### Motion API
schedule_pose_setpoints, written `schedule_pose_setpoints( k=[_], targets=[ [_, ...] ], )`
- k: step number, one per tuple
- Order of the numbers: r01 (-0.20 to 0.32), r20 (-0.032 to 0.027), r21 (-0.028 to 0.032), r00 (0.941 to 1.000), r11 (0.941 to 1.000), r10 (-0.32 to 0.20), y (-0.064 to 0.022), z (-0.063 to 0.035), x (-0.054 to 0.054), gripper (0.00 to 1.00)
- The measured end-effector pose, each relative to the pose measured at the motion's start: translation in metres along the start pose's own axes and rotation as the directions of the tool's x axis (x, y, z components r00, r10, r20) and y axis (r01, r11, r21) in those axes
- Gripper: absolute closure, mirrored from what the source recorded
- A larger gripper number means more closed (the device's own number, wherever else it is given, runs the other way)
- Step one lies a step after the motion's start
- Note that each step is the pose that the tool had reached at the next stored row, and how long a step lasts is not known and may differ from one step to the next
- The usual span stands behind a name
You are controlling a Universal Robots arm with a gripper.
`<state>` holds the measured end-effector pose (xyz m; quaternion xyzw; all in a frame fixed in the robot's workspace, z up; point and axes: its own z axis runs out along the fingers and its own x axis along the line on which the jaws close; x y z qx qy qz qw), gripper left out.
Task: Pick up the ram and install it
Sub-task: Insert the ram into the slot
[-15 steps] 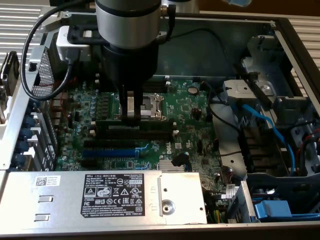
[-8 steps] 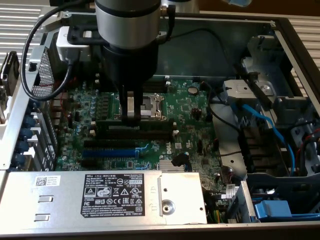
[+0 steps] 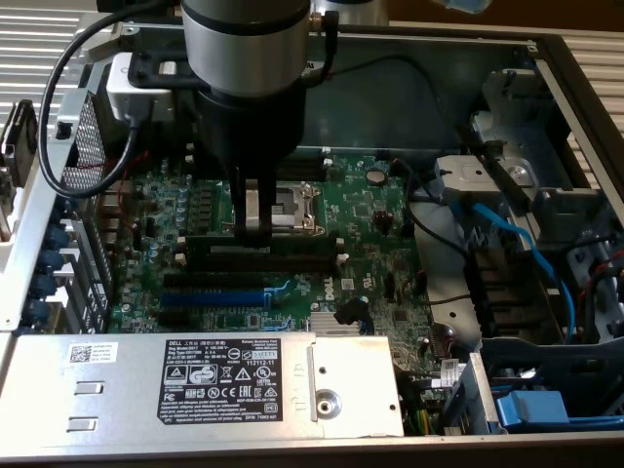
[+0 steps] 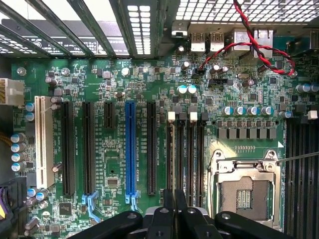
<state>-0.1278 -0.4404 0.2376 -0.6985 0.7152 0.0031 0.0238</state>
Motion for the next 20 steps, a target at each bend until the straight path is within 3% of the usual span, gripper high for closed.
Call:
schedule_pose_setpoints(
  k=[20],
  targets=[
    [0.0, 0.0001, 0.0001, 1.0, 1.0, 0.0, -0.0011, 0.0015, 0.0004, 0.88]
  ],
)
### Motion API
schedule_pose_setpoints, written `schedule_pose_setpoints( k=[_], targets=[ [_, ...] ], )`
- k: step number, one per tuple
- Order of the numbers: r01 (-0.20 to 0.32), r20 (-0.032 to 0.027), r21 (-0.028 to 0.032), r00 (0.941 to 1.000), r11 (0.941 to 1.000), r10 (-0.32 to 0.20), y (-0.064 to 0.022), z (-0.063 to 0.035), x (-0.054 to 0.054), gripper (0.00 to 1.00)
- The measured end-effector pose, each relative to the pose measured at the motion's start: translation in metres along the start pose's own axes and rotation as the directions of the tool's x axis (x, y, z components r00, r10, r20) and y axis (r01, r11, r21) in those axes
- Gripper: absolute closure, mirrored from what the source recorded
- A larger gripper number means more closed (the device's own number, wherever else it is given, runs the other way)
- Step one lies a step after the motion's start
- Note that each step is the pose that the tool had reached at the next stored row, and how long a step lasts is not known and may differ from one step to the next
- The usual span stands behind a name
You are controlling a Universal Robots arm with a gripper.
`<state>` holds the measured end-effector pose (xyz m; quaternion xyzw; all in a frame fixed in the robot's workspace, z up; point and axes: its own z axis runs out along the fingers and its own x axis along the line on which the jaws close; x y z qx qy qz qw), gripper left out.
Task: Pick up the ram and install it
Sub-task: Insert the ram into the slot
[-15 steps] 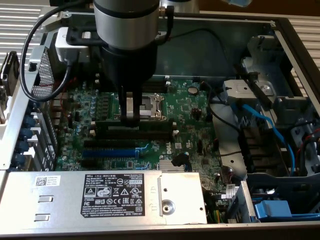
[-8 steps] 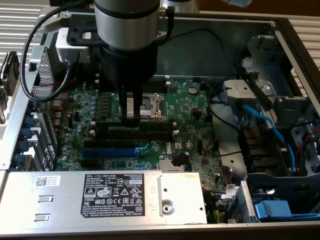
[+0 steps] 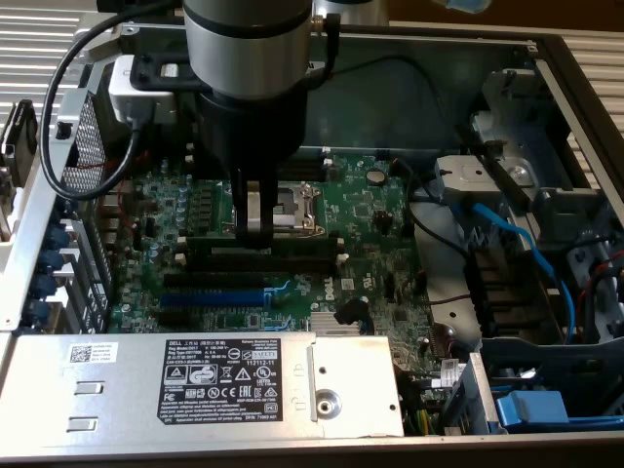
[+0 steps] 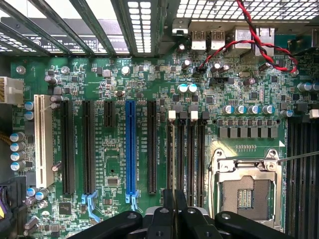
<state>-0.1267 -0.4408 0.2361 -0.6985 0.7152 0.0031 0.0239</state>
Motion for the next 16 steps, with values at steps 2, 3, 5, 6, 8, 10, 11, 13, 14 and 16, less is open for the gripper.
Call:
schedule_pose_setpoints(
  k=[2, 3, 5, 6, 8, 10, 11, 13, 14, 16],
  targets=[
    [0.0, 0.0001, 0.0, 1.0, 1.0, 0.0, 0.0, 0.0001, 0.0, 0.88],
    [0.0, 0.0001, 0.0, 1.0, 1.0, 0.0, 0.0001, 0.0003, 0.0, 0.88],
    [0.0, 0.0, 0.0, 1.0, 1.0, 0.0, 0.0003, 0.0008, 0.0, 0.88],
    [0.0, 0.0001, 0.0001, 1.0, 1.0, 0.0, 0.0004, 0.0009, -0.0001, 0.88],
    [0.0, 0.0002, 0.0001, 1.0, 1.0, 0.0, 0.0003, 0.0009, -0.0002, 0.88],
    [0.0, -0.0001, 0.0, 1.0, 1.0, 0.0, 0.0003, 0.001, -0.0004, 0.88],
    [0.0, 0.0, 0.0, 1.0, 1.0, 0.0, 0.0004, 0.0013, -0.0004, 0.88],
    [0.0, -0.0001, 0.0, 1.0, 1.0, 0.0, 0.0004, 0.0014, -0.0004, 0.88],
    [0.0, 0.0, 0.0, 1.0, 1.0, 0.0, 0.0004, 0.0014, -0.0004, 0.88],
    [0.0, -0.0001, -0.0001, 1.0, 1.0, 0.0, 0.0004, 0.0022, -0.0003, 0.88]
  ],
)
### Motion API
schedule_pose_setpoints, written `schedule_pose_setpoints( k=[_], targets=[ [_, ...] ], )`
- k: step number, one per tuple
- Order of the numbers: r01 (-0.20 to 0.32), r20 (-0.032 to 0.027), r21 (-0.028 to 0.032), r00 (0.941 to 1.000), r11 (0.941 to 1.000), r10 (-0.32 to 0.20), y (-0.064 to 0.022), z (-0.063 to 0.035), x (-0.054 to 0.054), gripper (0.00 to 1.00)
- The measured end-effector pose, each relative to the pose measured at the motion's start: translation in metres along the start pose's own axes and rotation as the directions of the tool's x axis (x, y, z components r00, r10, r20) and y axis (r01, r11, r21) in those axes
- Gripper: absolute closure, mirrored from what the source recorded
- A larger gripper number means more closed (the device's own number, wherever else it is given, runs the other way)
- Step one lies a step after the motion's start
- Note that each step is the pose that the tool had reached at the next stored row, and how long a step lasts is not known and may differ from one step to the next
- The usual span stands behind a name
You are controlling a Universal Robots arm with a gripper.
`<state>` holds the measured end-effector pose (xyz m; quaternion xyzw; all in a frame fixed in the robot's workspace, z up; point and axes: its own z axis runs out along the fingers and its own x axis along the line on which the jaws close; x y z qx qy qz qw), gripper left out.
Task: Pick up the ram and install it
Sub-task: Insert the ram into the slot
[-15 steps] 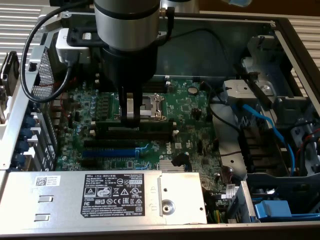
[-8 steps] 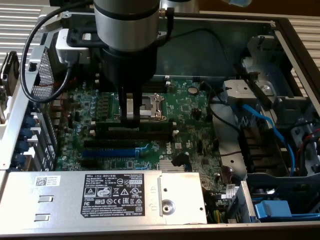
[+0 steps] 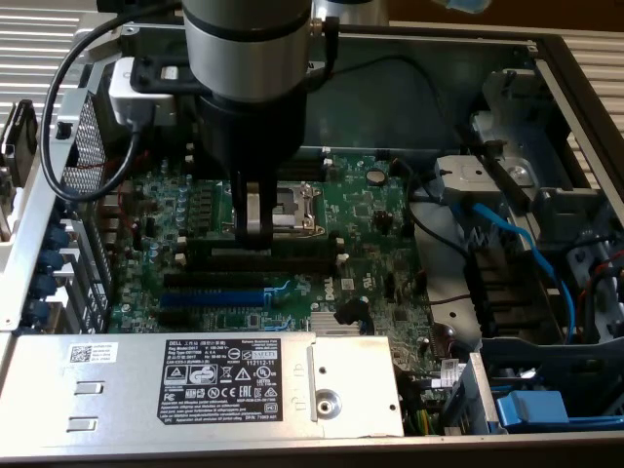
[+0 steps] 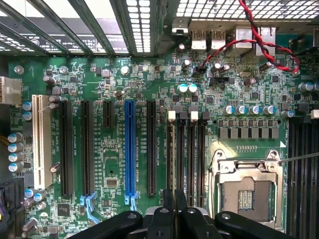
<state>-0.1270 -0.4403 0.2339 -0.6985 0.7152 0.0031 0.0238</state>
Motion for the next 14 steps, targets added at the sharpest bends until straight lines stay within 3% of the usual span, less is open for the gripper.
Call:
schedule_pose_setpoints(
  k=[14],
  targets=[
    [0.0, 0.0002, 0.0001, 1.0, 1.0, 0.0, 0.0001, 0.0041, 0.0001, 0.88]
  ],
)
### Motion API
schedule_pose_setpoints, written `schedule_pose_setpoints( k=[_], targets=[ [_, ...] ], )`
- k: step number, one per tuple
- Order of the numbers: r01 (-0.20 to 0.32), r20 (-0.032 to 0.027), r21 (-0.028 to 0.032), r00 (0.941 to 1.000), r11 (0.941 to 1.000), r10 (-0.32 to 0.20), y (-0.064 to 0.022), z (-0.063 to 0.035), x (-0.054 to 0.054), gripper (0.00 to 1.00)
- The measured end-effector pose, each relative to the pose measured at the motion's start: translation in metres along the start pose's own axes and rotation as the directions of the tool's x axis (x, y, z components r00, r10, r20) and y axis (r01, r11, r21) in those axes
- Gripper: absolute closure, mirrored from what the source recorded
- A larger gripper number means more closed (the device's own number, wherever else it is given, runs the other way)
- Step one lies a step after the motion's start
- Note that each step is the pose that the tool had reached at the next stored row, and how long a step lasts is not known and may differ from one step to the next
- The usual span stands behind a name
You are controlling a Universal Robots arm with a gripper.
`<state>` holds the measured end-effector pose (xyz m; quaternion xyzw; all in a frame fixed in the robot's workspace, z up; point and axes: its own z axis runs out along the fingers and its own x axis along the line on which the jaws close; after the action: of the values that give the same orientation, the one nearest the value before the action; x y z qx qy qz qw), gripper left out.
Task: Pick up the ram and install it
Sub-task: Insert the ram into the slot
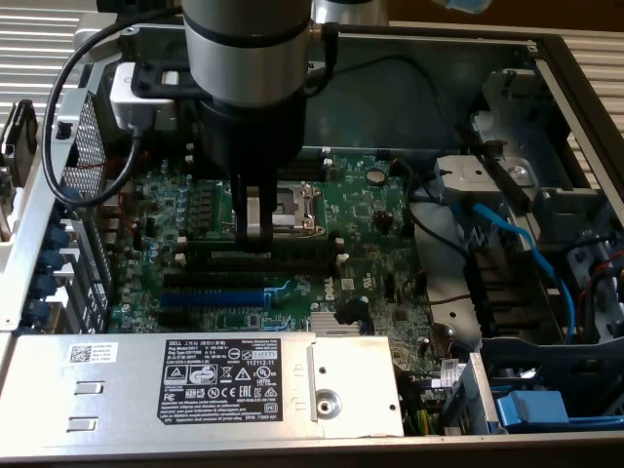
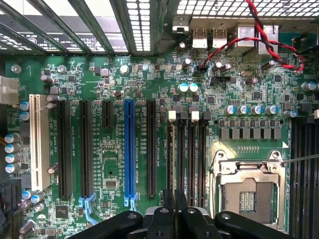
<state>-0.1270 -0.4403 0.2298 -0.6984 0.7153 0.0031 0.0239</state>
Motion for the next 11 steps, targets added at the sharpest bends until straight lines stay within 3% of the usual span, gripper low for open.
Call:
schedule_pose_setpoints(
  k=[11],
  targets=[
    [0.0, 0.0, 0.0, 1.0, 1.0, 0.0, 0.0, 0.0004, 0.0, 0.88]
  ],
)
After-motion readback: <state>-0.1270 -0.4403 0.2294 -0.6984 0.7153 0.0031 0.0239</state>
